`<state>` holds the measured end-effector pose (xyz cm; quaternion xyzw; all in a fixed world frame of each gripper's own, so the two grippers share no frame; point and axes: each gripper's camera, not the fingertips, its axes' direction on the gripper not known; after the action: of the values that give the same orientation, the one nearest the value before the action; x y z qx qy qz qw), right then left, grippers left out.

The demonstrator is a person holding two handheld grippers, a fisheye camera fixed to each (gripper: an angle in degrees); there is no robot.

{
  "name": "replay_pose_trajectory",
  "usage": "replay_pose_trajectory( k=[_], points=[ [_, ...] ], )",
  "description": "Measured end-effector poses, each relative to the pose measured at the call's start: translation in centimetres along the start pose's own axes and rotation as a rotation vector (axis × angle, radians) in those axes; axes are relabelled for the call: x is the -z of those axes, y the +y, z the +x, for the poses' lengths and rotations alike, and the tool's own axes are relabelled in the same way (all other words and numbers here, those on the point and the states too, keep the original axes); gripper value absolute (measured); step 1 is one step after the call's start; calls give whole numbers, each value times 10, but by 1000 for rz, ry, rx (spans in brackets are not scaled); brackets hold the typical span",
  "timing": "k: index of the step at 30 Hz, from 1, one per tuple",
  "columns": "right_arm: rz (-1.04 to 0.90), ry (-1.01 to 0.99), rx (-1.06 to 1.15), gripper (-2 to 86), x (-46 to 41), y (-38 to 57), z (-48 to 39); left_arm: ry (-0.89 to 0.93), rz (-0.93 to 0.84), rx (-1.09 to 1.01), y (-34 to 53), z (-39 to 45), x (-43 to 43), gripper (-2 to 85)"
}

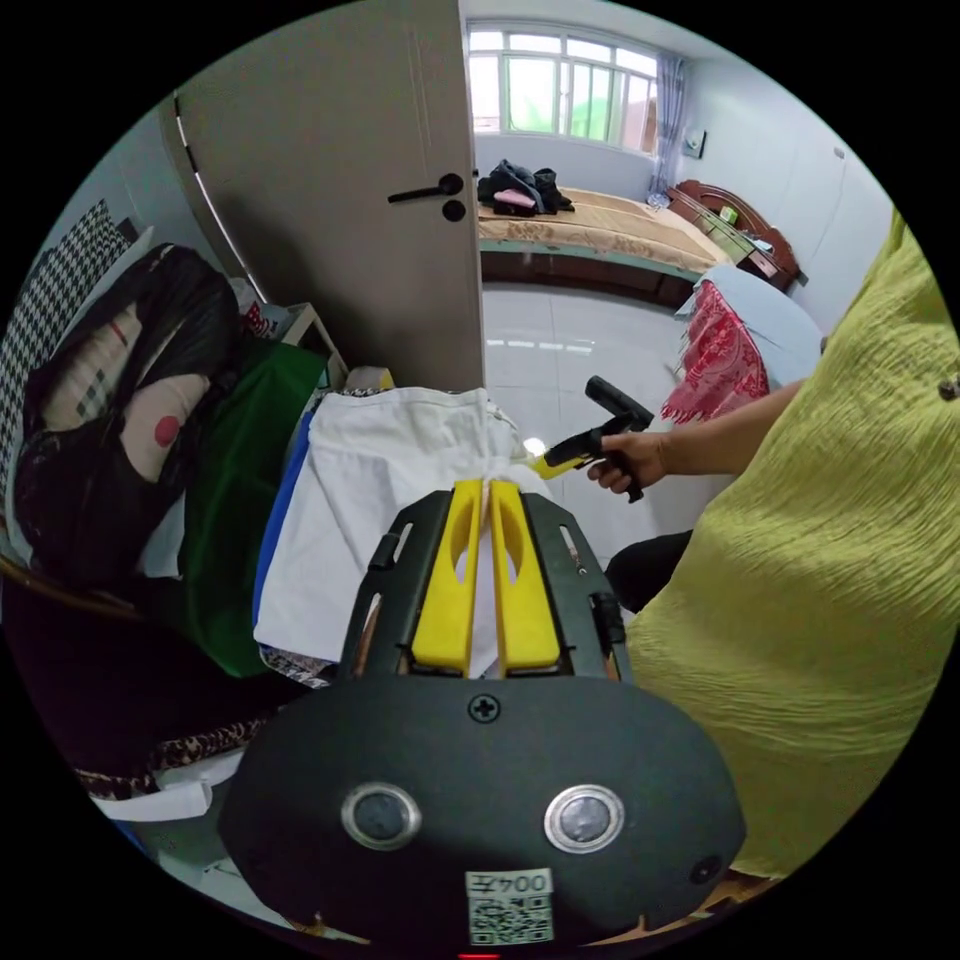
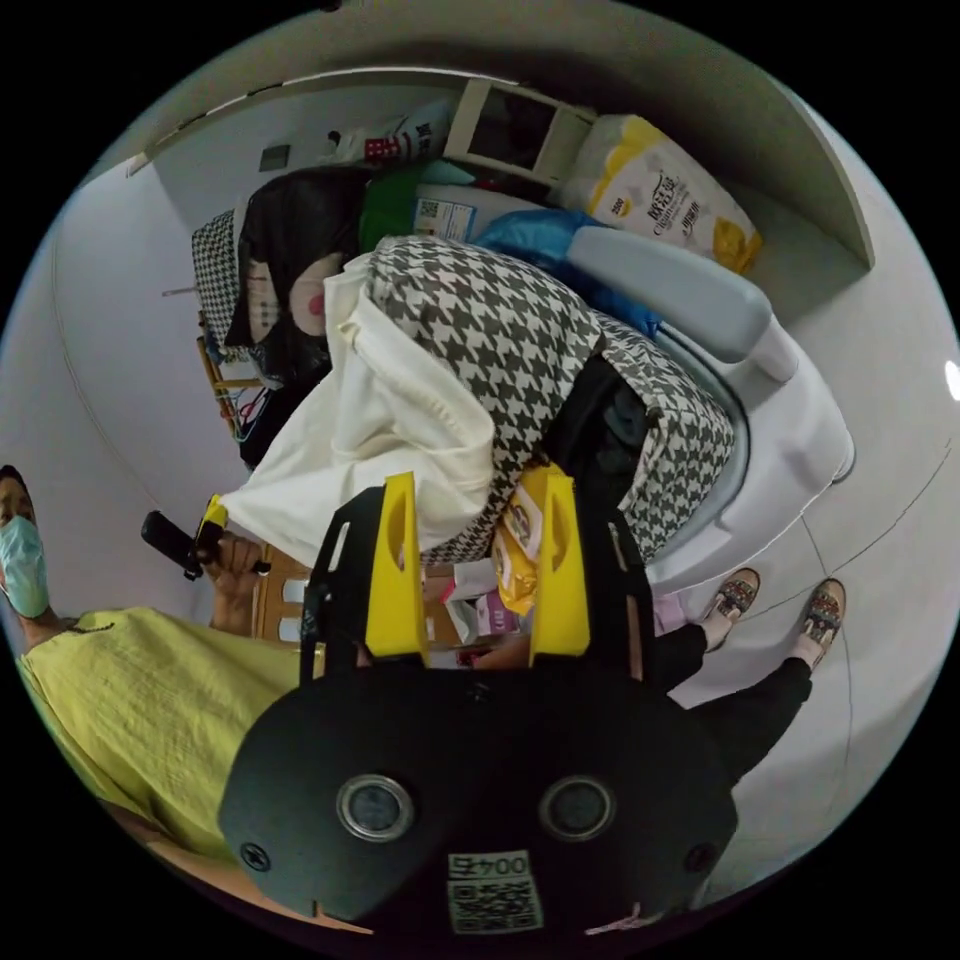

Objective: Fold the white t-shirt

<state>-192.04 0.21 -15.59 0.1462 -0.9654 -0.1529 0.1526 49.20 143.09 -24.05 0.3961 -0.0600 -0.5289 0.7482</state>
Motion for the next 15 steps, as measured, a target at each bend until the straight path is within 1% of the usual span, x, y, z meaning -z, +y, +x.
replay_pose_trajectory(
  k=[2, 3, 4, 5, 7, 12, 15],
  points=[
    [44, -60, -29, 152, -6, -2, 19, 4, 8, 3, 2, -3, 15, 15],
    [52, -89, -28, 125, -8, -2, 23, 5, 14, 6, 3, -6, 25, 15],
    [53, -184, -11, 71, -10, -3, 30, 5, 17, 8, 4, -7, 31, 15],
    [25, -304, -5, 51, -12, -3, 36, -3, 20, 11, 6, -10, 41, 15],
    [5, -387, 25, 39, -9, -1, 36, -27, 25, 13, 9, -16, 60, 16],
    [38, -378, 78, 35, 22, -3, 15, -101, 67, 85, 27, -55, 125, 17],
    [40, -390, 100, 35, 27, -28, -7, -128, 85, 156, 43, -88, 154, 16]
  ],
)
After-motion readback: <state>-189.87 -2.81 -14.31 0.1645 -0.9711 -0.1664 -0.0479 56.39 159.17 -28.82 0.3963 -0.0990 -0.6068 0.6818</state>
